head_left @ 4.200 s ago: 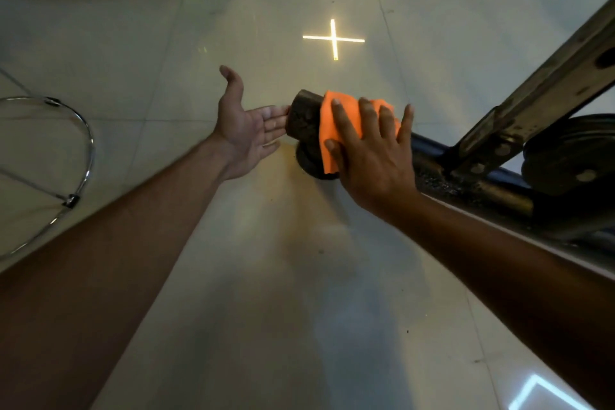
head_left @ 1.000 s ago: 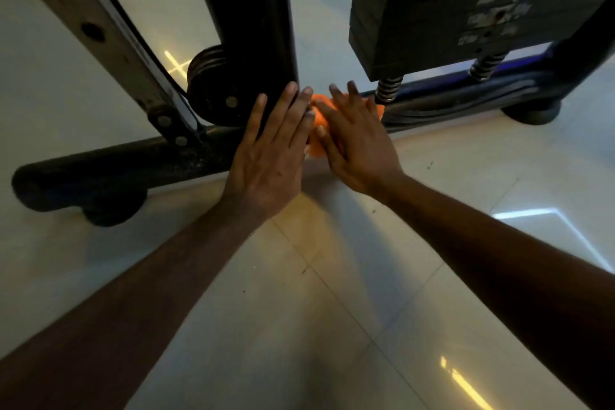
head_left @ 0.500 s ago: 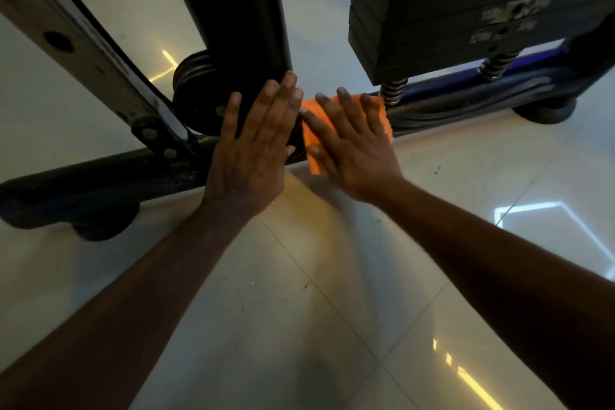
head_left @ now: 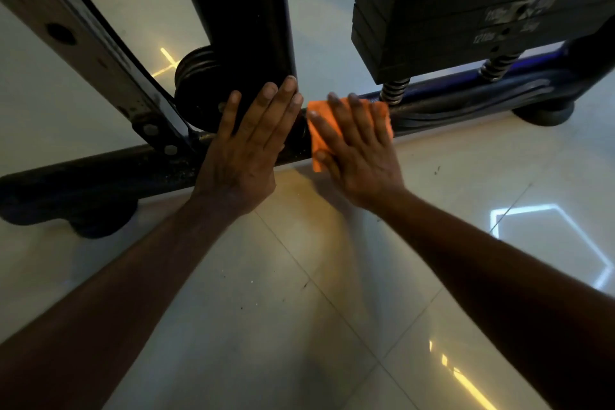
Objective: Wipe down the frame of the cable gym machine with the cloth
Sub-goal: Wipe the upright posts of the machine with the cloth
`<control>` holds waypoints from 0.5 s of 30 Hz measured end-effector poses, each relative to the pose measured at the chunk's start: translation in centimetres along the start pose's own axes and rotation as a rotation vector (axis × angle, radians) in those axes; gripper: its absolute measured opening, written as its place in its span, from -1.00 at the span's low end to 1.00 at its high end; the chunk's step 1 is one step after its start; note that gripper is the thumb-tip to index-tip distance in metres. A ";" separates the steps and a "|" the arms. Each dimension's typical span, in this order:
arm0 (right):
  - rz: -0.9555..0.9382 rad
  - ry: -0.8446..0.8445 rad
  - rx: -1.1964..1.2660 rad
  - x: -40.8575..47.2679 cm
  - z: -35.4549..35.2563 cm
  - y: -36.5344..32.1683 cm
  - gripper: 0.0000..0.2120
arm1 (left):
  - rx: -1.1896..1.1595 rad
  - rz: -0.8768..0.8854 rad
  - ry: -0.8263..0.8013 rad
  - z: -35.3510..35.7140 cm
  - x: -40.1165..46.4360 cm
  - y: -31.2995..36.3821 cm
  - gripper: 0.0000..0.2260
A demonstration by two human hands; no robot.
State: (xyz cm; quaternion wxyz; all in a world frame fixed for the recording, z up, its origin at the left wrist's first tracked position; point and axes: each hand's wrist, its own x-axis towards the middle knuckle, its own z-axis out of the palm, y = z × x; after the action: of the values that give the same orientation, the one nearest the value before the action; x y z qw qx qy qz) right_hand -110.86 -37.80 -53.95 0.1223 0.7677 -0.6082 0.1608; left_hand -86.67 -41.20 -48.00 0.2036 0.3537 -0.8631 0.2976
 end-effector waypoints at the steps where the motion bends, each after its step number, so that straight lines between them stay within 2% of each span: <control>1: 0.008 -0.018 -0.021 -0.3 -0.3 1.6 -0.34 | -0.002 -0.009 -0.001 -0.1 0.0 0.2 -0.33; 3: 0.114 -0.022 0.006 -0.6 -0.8 2.3 -0.34 | -0.013 -0.029 -0.043 -0.4 0.1 0.6 -0.33; 5: 0.227 -0.020 0.057 -0.1 -0.9 -0.2 -0.36 | -0.023 -0.049 -0.098 -0.6 0.4 1.3 -0.27; 8: 0.134 -0.078 0.100 0.7 -1.0 -2.9 -0.36 | 0.006 -0.072 -0.141 -0.4 0.6 2.3 -0.18; 11: -0.004 -0.129 0.058 0.9 -2.1 0.4 -0.37 | 0.030 -0.095 -0.148 -0.4 0.7 2.7 -0.18; 15: 0.082 -0.125 0.089 0.5 -3.1 1.8 -0.37 | 0.005 -0.096 -0.190 -0.8 0.9 2.8 -0.20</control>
State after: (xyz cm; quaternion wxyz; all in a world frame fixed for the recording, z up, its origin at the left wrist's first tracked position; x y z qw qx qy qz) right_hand -112.86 -37.45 -50.90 0.0432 0.7554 -0.6377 0.1442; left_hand -89.21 -39.48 -47.95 0.1340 0.4220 -0.8597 0.2547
